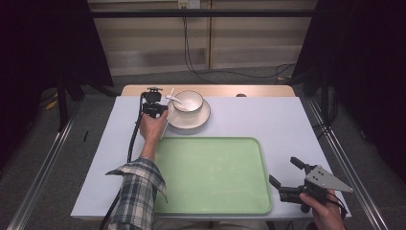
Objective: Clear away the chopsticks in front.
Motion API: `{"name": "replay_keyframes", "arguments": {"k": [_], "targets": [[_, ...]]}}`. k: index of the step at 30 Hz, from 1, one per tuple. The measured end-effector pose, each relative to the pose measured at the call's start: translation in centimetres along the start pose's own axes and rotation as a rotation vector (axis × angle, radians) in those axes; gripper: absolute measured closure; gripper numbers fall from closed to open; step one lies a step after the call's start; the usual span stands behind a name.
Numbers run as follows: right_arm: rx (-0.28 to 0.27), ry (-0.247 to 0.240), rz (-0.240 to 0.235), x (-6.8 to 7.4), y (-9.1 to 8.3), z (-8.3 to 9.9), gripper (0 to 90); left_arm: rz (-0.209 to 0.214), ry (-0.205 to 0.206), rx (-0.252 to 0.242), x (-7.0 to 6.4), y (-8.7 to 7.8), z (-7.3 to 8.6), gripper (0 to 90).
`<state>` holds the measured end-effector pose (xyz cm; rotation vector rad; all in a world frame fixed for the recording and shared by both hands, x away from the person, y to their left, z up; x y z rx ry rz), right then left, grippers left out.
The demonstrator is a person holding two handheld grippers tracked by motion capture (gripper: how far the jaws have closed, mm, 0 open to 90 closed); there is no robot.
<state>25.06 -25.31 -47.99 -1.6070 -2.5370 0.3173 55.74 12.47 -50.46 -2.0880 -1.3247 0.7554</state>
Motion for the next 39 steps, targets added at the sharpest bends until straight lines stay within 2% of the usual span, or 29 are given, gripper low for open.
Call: {"name": "replay_keyframes", "arguments": {"k": [4,5,6,9,12,14,18,19,20,22,23,26,28,30,31,32,34,36,38,39], "targets": [[0.001,-0.001,0.003,0.0,0.0,0.0,1.7,-0.008,-0.006,-0.005,0.7,-0.7,0.3,85.2],[0.001,-0.002,0.004,-0.1,0.0,0.0,1.7,0.001,-0.028,-0.023,0.7,-0.7,0.3,85.3],[0.001,-0.002,0.005,-0.1,0.0,0.0,1.7,0.01,-0.031,-0.024,0.8,-0.9,0.3,85.3],[0.001,-0.002,0.005,-0.1,0.0,0.0,1.7,-0.006,-0.018,-0.019,1.0,-1.3,0.7,85.3],[-0.004,-0.001,0.001,0.0,0.0,-0.1,1.7,-0.005,-0.032,-0.035,1.2,-1.9,0.9,85.3],[0.0,0.0,0.009,-0.1,0.0,0.0,1.8,-0.02,-0.018,-0.032,1.3,-2.3,1.0,85.3],[0.0,-0.006,0.005,-0.1,0.1,0.0,1.8,-0.022,-0.019,-0.045,1.1,-3.1,1.1,85.3],[-0.001,-0.005,0.006,0.0,0.1,-0.1,1.8,-0.019,-0.009,-0.036,1.2,-3.2,1.2,85.3],[-0.001,-0.004,0.004,0.0,0.1,-0.1,1.8,-0.012,-0.028,-0.052,1.1,-3.3,1.2,85.3],[-0.004,-0.006,0.005,0.0,0.1,-0.1,1.8,-0.019,-0.018,-0.048,1.1,-3.4,1.4,85.3],[-0.005,-0.008,0.006,0.0,0.1,-0.1,1.8,-0.015,-0.027,-0.054,1.0,-3.5,1.5,85.3],[-0.005,-0.008,0.007,0.0,0.1,-0.1,1.8,-0.017,-0.019,-0.059,1.2,-4.0,1.8,85.3],[-0.005,-0.008,0.006,0.0,0.1,-0.1,1.8,-0.003,-0.012,-0.069,1.3,-4.3,1.9,85.2],[-0.005,-0.01,0.009,-0.1,0.1,-0.1,1.8,0.008,-0.035,-0.083,1.4,-4.5,2.1,85.3],[-0.006,-0.01,0.009,-0.1,0.1,-0.1,1.8,0.002,-0.036,-0.078,1.5,-4.6,2.3,85.3],[-0.005,-0.012,0.005,0.0,0.1,-0.1,1.8,-0.006,-0.015,-0.071,1.5,-4.8,2.6,85.3],[-0.005,-0.014,0.005,0.0,0.1,-0.1,1.8,-0.001,-0.02,-0.078,1.5,-5.0,2.8,85.2],[-0.011,-0.009,0.008,0.0,0.0,-0.2,1.8,-0.02,-0.032,-0.085,1.6,-5.2,3.0,85.3],[-0.012,-0.012,0.009,0.1,0.0,-0.2,1.8,-0.006,-0.045,-0.083,1.5,-5.4,3.2,85.3],[-0.013,-0.012,0.007,0.1,0.1,-0.2,1.8,-0.022,-0.043,-0.089,1.6,-5.5,3.3,85.3]]}}
Point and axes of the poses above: each handheld gripper's, and its own axes: y roughly forward along the jaws, z roughly out of its underside, x roughly to its left, the point moved 8 cm from there along y, roughly forward along the jaws, and after that the axes turned 4 degrees about z, right-handed, at the moved point
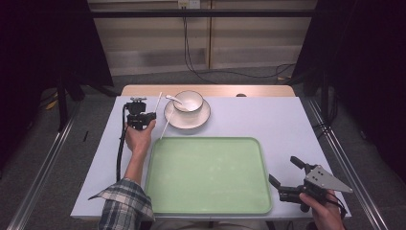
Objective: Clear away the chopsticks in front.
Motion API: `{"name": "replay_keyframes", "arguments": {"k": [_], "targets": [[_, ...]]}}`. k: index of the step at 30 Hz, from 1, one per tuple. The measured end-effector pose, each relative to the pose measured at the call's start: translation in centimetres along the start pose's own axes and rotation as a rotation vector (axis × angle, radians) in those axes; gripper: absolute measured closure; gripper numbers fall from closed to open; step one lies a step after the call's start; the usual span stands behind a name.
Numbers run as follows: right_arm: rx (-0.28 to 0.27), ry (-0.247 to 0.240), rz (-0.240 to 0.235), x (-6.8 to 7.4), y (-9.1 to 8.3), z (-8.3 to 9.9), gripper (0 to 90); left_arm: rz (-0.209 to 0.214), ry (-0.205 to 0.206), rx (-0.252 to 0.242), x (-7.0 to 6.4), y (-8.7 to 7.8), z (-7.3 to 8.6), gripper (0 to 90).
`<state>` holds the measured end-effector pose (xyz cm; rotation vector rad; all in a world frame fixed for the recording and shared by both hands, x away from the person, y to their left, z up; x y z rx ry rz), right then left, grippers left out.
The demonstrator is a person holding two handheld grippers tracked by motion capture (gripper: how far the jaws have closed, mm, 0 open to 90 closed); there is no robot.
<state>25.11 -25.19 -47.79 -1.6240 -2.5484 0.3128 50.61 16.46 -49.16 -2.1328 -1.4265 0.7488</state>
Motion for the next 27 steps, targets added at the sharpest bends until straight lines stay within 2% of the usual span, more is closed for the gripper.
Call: {"name": "replay_keyframes", "arguments": {"k": [2,3,6,9,10,11,13,15,18,21,23,27], "targets": [[0.0,0.0,0.0,0.0,0.0,0.0,1.8,0.009,-0.006,-0.002,-0.1,-0.2,0.3,85.3],[0.002,-0.001,0.003,0.0,0.0,0.0,1.8,-0.006,-0.004,0.0,-0.1,-0.3,0.4,85.3],[0.003,-0.002,0.003,0.0,0.0,0.0,1.8,0.008,0.014,0.009,-0.3,-0.6,1.0,85.3],[0.003,-0.002,0.002,0.0,0.0,0.0,1.8,0.007,0.028,0.016,-0.8,-0.9,1.5,85.3],[0.004,0.0,0.002,0.0,0.0,0.1,1.8,-0.006,0.033,0.016,-0.9,-1.2,1.6,85.3],[0.002,-0.001,0.001,0.0,0.0,0.0,1.8,0.007,0.023,0.008,-1.1,-1.5,1.7,85.3],[-0.001,-0.001,-0.003,0.0,0.0,0.0,1.8,-0.001,0.022,0.019,-1.3,-1.7,1.8,85.3],[-0.001,-0.001,0.001,0.0,0.0,0.0,1.8,0.012,-0.003,0.005,-1.3,-2.2,1.8,85.3],[-0.002,0.001,-0.002,0.0,0.0,0.0,1.8,0.02,0.021,0.013,-1.8,-2.7,2.2,85.3],[0.003,-0.002,-0.002,0.0,0.0,0.0,1.8,0.032,-0.01,0.006,-2.0,-3.3,2.6,85.3],[-0.001,-0.002,0.0,0.0,0.0,0.0,1.8,0.022,0.01,0.02,-2.3,-3.4,3.0,85.3],[0.0,-0.001,0.001,0.0,0.0,0.0,1.8,0.005,0.012,0.013,-2.6,-4.0,3.4,85.3]]}}
Point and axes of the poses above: each handheld gripper's, and its own axes: y roughly forward along the jaws, z roughly out of its underside, x roughly to its left, the point moved 8 cm from there along y, roughly forward along the jaws, and after that the axes turned 4 degrees about z, right-handed, at the moved point
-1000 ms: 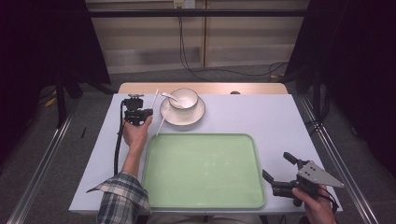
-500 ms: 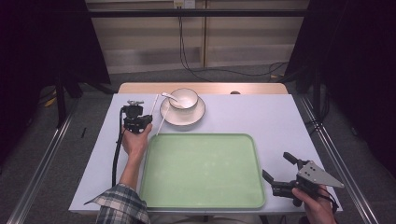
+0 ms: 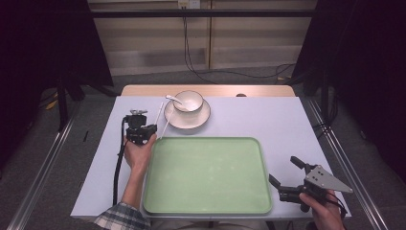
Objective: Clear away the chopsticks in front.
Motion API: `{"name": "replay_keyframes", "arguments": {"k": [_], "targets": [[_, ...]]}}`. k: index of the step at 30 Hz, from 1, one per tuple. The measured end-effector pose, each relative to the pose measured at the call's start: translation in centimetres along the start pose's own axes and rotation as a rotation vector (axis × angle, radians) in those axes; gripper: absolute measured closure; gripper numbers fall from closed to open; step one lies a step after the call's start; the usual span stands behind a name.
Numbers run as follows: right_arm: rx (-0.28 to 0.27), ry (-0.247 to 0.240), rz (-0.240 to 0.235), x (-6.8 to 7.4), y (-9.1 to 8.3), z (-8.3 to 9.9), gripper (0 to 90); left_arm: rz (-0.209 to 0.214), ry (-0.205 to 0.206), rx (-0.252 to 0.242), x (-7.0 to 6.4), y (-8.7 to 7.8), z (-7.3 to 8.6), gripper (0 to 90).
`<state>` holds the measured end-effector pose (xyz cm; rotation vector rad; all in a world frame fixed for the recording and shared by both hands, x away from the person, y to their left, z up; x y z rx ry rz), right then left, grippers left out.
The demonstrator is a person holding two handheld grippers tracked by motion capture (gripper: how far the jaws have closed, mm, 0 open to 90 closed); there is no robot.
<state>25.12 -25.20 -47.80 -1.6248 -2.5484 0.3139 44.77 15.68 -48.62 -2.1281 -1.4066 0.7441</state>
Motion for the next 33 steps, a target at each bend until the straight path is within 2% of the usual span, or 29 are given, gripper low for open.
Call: {"name": "replay_keyframes", "arguments": {"k": [1,3,5,7,10,13,16,20,22,23,25,26,33], "targets": [[0.0,0.001,-0.002,0.0,0.0,0.0,1.8,0.012,0.0,-0.002,-0.1,-0.2,0.1,85.3],[-0.001,0.0,-0.001,0.0,0.0,0.0,1.8,0.002,-0.009,-0.005,-0.1,-0.4,0.3,85.3],[0.002,0.0,-0.002,0.0,0.0,0.0,1.8,0.014,-0.032,-0.007,-0.1,-0.8,0.7,85.3],[0.002,0.001,0.0,0.0,0.0,0.0,1.8,0.004,-0.026,0.003,-0.3,-0.9,1.1,85.3],[0.001,-0.001,-0.003,0.0,0.0,0.0,1.8,0.001,-0.056,-0.007,-0.3,-1.2,1.7,85.3],[0.0,-0.001,-0.002,0.0,0.0,0.0,1.8,-0.017,-0.038,0.009,-0.7,-1.5,2.1,85.3],[0.0,0.0,0.0,0.0,0.0,0.0,1.8,-0.005,-0.067,-0.003,-0.9,-2.0,2.5,85.3],[-0.002,-0.003,-0.001,0.0,0.0,0.0,1.8,-0.012,-0.052,0.022,-1.3,-2.2,3.4,85.2],[-0.002,-0.002,-0.001,0.0,0.0,0.0,1.8,-0.007,-0.07,0.002,-1.5,-2.6,3.6,85.2],[-0.002,-0.002,-0.001,0.0,0.0,0.0,1.8,0.005,-0.067,-0.007,-1.8,-2.9,3.6,85.3],[0.0,-0.002,0.001,0.0,0.0,0.0,1.8,0.002,-0.06,-0.003,-2.0,-3.2,3.9,85.2],[-0.001,-0.001,-0.001,0.0,0.0,0.0,1.8,0.011,-0.075,-0.009,-2.2,-3.4,4.1,85.2],[-0.002,-0.002,0.003,-0.1,0.0,0.0,1.9,0.013,-0.103,0.006,-2.9,-3.9,5.7,85.2]]}}
Point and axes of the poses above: each handheld gripper's, and its own axes: y roughly forward along the jaws, z roughly out of its underside, x roughly to its left, the point moved 8 cm from there along y, roughly forward along the jaws, and after that the axes turned 4 degrees about z, right-handed, at the moved point
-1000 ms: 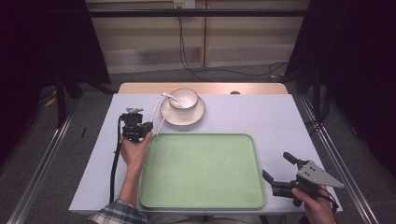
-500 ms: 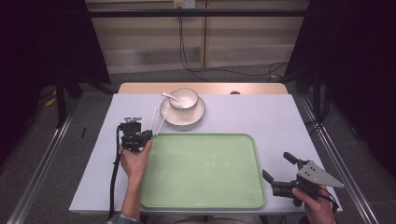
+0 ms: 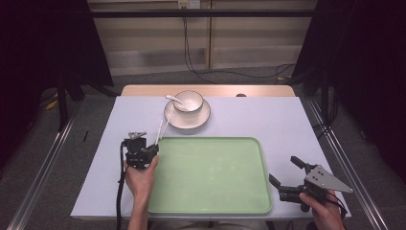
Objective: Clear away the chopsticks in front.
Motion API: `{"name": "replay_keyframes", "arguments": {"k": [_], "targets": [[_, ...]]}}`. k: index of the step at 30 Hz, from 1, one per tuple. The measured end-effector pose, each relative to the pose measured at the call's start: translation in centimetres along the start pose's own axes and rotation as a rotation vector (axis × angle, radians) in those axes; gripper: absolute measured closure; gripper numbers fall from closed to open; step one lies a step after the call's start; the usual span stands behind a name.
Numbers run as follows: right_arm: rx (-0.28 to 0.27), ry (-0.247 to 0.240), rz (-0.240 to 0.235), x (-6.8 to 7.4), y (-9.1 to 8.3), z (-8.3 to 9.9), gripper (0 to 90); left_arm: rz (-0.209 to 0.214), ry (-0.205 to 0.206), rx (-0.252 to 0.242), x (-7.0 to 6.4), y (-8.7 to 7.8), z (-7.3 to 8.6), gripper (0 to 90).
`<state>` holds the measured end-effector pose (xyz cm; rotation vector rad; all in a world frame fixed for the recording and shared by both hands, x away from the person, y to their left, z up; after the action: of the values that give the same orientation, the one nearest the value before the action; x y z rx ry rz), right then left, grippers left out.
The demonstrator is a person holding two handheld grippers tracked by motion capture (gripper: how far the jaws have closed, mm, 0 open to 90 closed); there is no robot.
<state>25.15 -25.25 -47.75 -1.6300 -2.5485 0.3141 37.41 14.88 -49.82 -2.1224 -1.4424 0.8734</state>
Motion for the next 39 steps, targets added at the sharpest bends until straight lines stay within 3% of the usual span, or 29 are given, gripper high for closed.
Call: {"name": "replay_keyframes", "arguments": {"k": [5,14,21,25,31,35,39], "targets": [[0.0,0.001,-0.001,0.0,0.0,0.0,1.9,-0.027,-0.008,-0.006,-0.5,-0.3,0.5,85.2],[-0.001,0.0,-0.001,0.0,0.0,0.0,2.0,-0.006,-0.041,0.004,-2.0,-0.3,1.9,85.2],[0.001,0.002,0.0,0.0,0.0,0.0,2.0,-0.002,-0.044,0.044,-2.5,0.0,2.8,85.2],[-0.001,0.001,-0.001,0.0,0.0,0.0,2.0,0.002,-0.061,0.051,-2.5,0.0,3.5,85.2],[0.0,-0.006,-0.001,0.1,0.1,0.0,2.0,-0.034,-0.072,0.056,-1.8,-0.2,4.1,85.1],[0.0,-0.006,-0.002,0.1,0.1,0.0,2.0,-0.028,-0.106,0.063,-1.8,-0.1,4.6,85.1],[0.001,-0.008,-0.001,0.1,0.1,0.0,2.0,-0.043,-0.103,0.063,-1.5,-0.3,4.7,84.9]]}}
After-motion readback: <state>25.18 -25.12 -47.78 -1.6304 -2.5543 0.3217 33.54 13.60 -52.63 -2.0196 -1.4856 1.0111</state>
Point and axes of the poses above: each handheld gripper's, and its own axes: y roughly forward along the jaws, z roughly out of its underside, x roughly to its left, the point moved 8 cm from there along y, roughly forward along the jaws, and after that the axes turned 4 degrees about z, right-handed, at the moved point
